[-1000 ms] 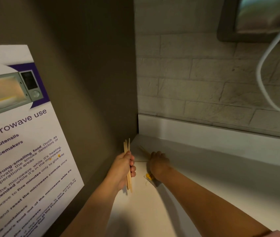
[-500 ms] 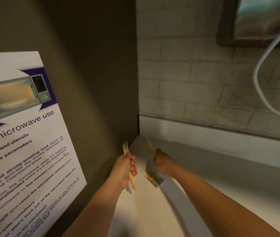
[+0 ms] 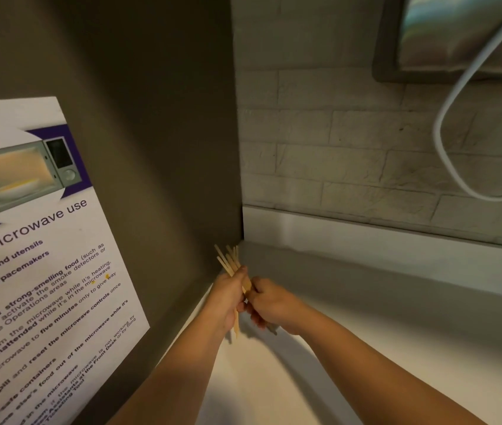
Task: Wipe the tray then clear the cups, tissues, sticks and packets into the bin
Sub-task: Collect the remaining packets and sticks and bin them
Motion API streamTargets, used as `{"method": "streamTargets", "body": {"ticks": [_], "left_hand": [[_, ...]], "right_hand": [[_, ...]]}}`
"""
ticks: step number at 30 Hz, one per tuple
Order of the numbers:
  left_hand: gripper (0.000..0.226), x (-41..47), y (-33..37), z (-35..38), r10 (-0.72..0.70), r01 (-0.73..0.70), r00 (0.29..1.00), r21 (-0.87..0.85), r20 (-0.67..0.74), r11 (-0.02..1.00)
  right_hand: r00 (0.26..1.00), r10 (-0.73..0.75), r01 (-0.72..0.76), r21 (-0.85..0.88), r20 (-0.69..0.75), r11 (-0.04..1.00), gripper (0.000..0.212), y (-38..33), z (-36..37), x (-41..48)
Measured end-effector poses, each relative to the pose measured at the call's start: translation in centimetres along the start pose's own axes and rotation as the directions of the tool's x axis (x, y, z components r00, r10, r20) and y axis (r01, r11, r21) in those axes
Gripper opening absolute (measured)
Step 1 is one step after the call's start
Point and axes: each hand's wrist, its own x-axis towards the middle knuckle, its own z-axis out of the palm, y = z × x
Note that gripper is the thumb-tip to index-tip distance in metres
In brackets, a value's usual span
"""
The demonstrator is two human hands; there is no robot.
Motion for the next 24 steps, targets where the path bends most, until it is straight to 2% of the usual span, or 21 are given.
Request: {"method": "streamTargets", "body": {"ticks": [5, 8, 10, 12, 16, 20, 24], "left_hand": [[0.026, 0.6, -0.1, -0.5, -0.054, 0.053, 0.998, 0.02, 0.016, 0.998], [0.028, 0.5, -0.1, -0.8, -0.068, 0.068, 0.998, 0.023, 0.005, 0.997], [0.03, 0.6, -0.2, -1.1, -0.081, 0.081, 0.997, -0.02, 0.001, 0.997], [0.032, 0.6, -0.2, -1.3, -0.134, 0.137, 0.99, -0.106, 0.031, 0.985], [0.031, 0.2, 0.1, -1.6, -0.174, 0.187, 0.982, -0.21, 0.08, 0.96], [0.028, -0.6, 0.3, -1.9, -0.108, 0.127, 0.99, -0.226, 0.094, 0.966], [0.028, -1.5, 0.1, -1.9, -0.091, 0.106, 0.993, -0.2, 0.081, 0.974]], "right_hand": [[0.997, 0.046, -0.045, -0.024, 0.062, 0.999, 0.025, 0.3, -1.0, -0.5], [0.997, 0.064, -0.066, -0.043, -0.033, 0.997, 0.026, 0.7, -2.5, 0.2], [0.992, 0.015, -0.05, -0.277, -0.125, 0.96, 0.025, 1.5, -3.3, 1.0], [0.992, -0.039, -0.025, -0.501, -0.117, 0.865, 0.03, 2.1, -3.4, 1.3], [0.999, 0.033, -0.046, -0.694, -0.032, 0.718, 0.04, 3.2, -2.5, 1.7], [0.981, 0.102, -0.19, -0.699, -0.166, 0.689, 0.037, 4.0, -1.4, 2.1], [0.962, 0.169, -0.266, -0.594, -0.215, 0.759, 0.033, 4.1, -0.7, 2.0]]}}
